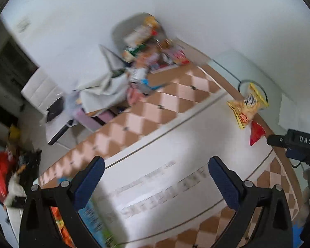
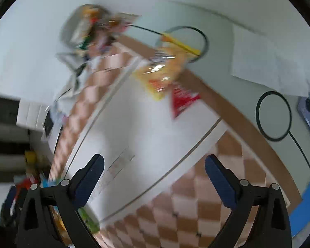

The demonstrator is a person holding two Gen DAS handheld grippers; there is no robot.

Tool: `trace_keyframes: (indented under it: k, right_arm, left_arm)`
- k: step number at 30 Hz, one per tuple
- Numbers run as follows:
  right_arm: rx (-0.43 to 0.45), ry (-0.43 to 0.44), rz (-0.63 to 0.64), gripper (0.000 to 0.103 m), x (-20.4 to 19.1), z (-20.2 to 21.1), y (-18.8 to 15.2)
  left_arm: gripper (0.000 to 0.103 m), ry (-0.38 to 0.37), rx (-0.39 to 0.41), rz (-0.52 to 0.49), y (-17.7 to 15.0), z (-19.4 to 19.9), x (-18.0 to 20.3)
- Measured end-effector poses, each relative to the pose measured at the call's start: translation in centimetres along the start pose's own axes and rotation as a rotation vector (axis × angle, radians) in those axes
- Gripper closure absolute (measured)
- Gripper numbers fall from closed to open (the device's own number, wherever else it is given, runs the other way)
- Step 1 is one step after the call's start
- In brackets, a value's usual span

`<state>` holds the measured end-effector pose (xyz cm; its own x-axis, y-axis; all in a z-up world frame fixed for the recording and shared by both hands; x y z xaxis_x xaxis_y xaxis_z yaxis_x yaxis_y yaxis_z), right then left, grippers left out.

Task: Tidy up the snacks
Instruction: 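Grasp the yellow cracker bag with the left tool while the right tool grasps the red triangular packet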

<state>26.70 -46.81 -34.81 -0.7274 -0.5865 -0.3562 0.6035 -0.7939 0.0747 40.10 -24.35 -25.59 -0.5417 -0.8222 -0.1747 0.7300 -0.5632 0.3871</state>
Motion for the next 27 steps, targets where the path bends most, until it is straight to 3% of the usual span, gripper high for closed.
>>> trace_keyframes:
  k: [5, 7, 9, 13, 15, 23, 27]
  right_arm:
    - [-0.056, -0.013, -0.05, 0.006, 2.3, -4.8, 4.2]
    - [-0.068, -0.008, -0.054, 0.012, 2.4, -6.5, 5.3]
    - [-0.086, -0.018, -0.056, 0.031, 2.5, -8.2, 6.3]
    - [-0.101, -0.04, -0.061, 0.046, 2.9, -10.4, 7.1]
    - [-0.079, -0.045, -0.04, 0.06, 2.8, -10.2, 7.2]
    - [-0.038, -0.053, -0.048, 0.063, 5.5, -8.1, 9.4]
    - [-0.019, -0.071, -0.075, 0.063, 7.5, -7.2, 11.2]
  left_arm:
    - [0.0, 0.016, -0.069, -0.098, 2.0, -5.6, 4.4]
    - [0.0, 0.024, -0.088, -0.131, 2.6, -7.5, 5.7]
    - [0.0, 0.026, -0.096, -0.162, 3.3, -8.6, 6.9]
    - [0.0, 0.012, -0.093, -0.223, 4.9, -9.8, 8.9]
    - [0.0, -0.009, -0.085, -0.252, 5.8, -10.1, 9.9]
    - [0.0, -0.159, -0.085, -0.49, 9.8, -11.3, 17.6]
    - [0.0, -0.147, -0.124, -0.659, 10.1, -13.0, 22.0]
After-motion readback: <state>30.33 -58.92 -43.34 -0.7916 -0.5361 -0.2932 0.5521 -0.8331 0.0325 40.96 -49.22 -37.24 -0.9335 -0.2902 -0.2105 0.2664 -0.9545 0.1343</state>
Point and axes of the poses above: each gripper's, at about its wrist camera, not at the fingertips, and z roughly against the way its jaws point, x to its right, y to its top, the point moved 5 cm from there along -z, roughly the way its jaws point
